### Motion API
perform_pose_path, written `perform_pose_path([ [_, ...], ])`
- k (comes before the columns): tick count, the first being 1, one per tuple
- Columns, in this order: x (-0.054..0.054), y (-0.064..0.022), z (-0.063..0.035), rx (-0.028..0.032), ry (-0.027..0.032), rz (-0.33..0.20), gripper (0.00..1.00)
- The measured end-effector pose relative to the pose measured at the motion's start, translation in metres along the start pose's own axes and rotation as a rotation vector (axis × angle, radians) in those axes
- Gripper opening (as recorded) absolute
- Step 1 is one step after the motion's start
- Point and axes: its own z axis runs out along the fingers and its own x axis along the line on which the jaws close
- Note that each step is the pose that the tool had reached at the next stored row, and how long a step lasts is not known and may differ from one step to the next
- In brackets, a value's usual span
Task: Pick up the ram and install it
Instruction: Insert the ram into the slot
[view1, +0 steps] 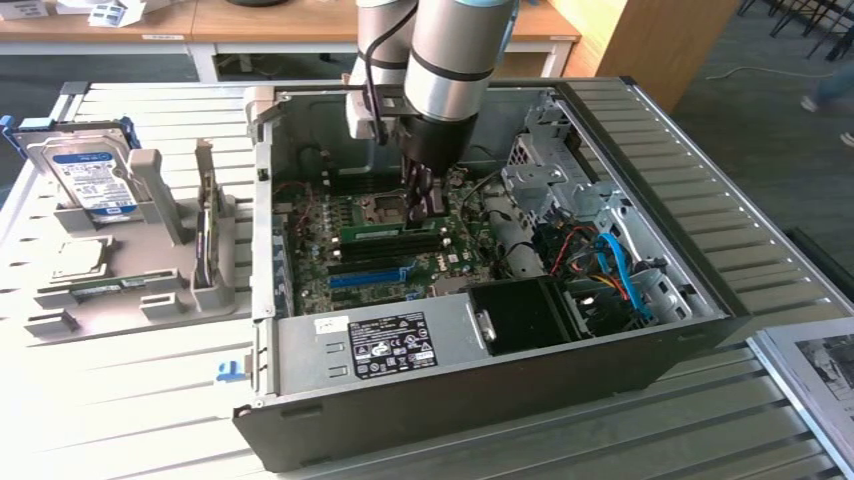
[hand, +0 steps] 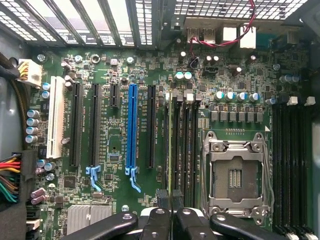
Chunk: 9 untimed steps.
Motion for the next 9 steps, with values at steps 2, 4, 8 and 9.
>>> perform_pose_path([
  [2, 0.0, 0.0, 0.0001, 0.0001, -0.0001, 0.0, 0.12],
  [4, 0.0, -0.0011, 0.0, 0.0001, -0.0002, 0.0, 0.12],
  [8, 0.0, -0.0047, -0.0002, 0.0001, -0.0002, 0.0, 0.12],
  [9, 0.0, -0.0054, -0.0003, 0.0001, -0.0002, 0.0, 0.12],
])
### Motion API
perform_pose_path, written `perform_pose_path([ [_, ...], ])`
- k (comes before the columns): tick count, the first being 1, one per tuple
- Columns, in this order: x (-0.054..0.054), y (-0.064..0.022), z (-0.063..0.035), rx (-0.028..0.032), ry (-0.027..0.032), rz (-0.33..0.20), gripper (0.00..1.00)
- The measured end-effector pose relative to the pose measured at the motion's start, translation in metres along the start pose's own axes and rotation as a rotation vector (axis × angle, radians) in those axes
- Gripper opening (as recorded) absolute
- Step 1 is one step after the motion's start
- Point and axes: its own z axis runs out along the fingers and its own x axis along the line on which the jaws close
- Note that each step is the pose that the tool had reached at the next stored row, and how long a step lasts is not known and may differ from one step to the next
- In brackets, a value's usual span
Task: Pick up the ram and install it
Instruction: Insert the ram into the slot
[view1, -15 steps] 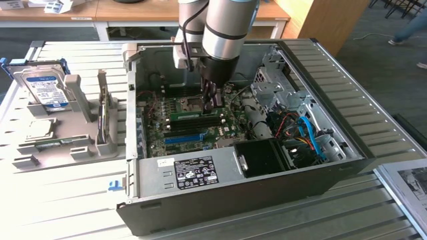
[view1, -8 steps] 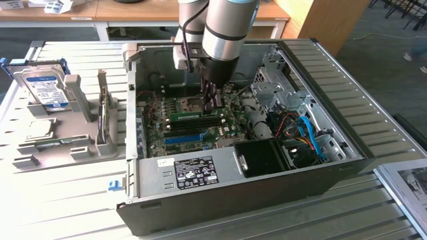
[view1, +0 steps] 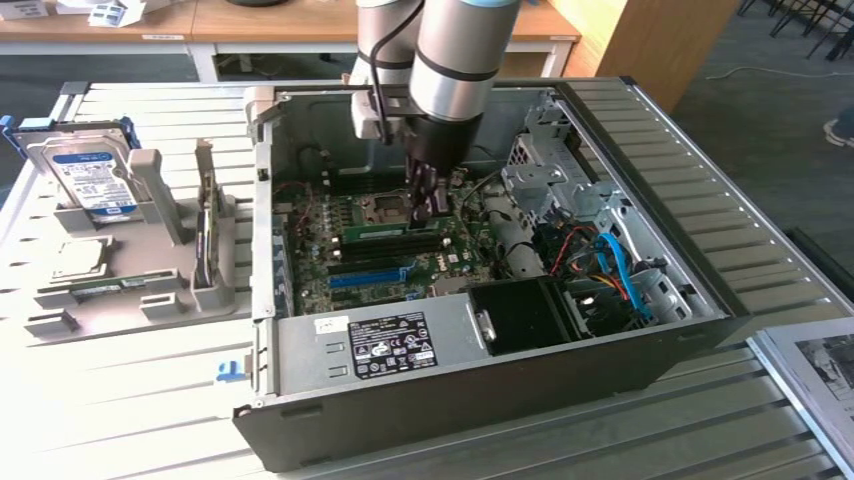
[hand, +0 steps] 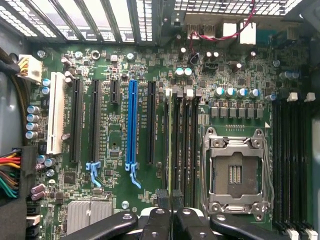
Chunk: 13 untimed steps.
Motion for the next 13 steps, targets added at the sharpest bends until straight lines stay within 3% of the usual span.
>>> perform_pose_path([
  [13, 0.0002, -0.001, 0.0062, 0.0, -0.0001, 0.0, 0.12],
])
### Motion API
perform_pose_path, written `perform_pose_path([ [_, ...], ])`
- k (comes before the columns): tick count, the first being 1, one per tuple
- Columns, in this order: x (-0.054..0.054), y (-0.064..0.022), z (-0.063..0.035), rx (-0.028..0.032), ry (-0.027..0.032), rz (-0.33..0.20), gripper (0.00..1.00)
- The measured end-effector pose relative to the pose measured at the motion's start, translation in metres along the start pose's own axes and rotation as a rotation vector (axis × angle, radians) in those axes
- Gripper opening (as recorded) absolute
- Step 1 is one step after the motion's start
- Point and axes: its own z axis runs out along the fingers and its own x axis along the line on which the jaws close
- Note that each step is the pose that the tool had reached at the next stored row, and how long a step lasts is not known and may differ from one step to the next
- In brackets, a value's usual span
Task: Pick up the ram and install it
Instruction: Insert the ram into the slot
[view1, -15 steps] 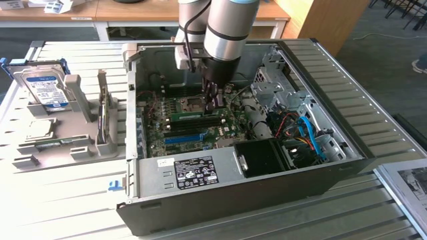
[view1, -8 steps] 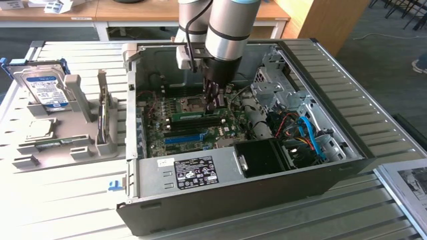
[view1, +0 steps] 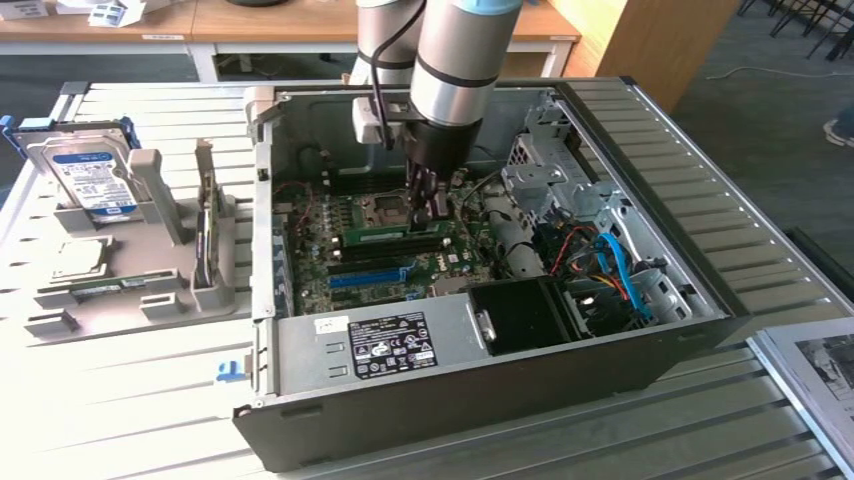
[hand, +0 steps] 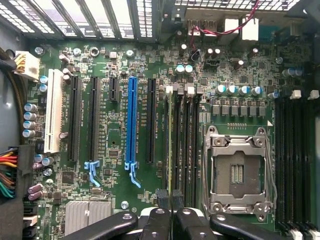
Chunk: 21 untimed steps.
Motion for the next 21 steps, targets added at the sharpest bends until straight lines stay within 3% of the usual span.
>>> perform_pose_path([
  [15, 0.0001, -0.0001, 0.0021, 0.0002, -0.0005, 0.008, 0.12],
  [21, -0.0002, -0.0006, 0.0086, 0.0003, -0.0008, 0.007, 0.12],
])
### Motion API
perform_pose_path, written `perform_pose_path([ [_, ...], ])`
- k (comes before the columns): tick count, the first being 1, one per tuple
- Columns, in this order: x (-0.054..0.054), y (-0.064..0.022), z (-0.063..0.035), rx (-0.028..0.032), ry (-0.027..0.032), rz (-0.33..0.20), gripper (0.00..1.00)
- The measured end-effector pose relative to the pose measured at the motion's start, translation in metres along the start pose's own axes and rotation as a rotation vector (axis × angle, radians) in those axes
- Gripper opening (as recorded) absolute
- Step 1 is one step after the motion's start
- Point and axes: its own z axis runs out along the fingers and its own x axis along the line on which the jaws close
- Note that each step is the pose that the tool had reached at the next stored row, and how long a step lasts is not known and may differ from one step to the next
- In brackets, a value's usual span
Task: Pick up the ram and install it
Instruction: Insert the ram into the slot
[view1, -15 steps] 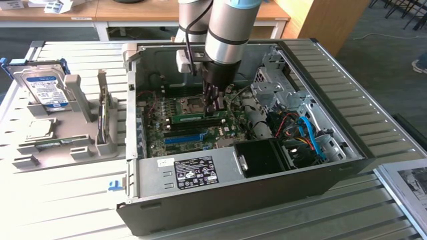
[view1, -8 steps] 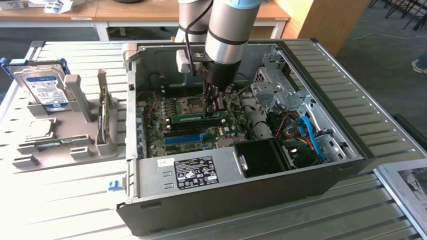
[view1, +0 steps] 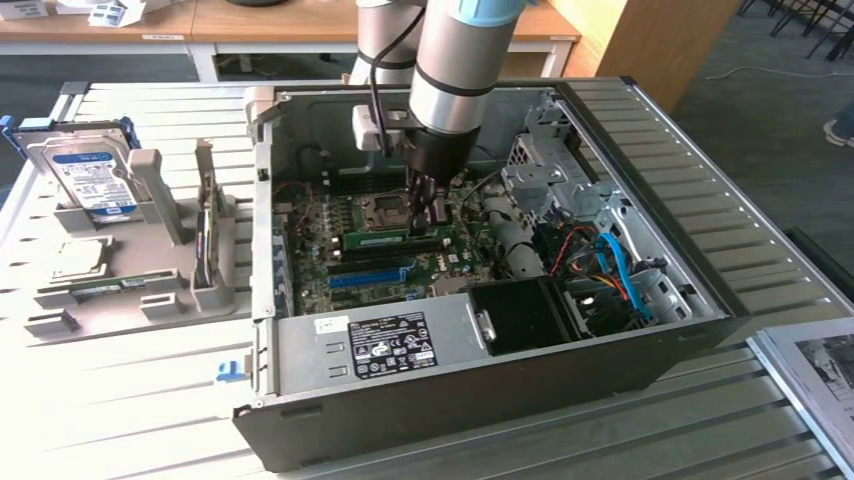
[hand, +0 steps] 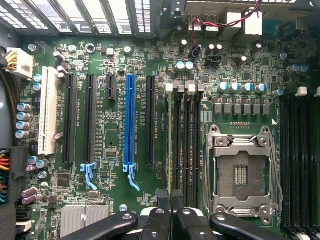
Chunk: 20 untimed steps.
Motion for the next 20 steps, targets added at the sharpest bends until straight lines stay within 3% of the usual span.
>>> perform_pose_path([
  [20, -0.0003, 0.0016, 0.0025, 0.0, 0.0004, 0.0, 0.12],
])
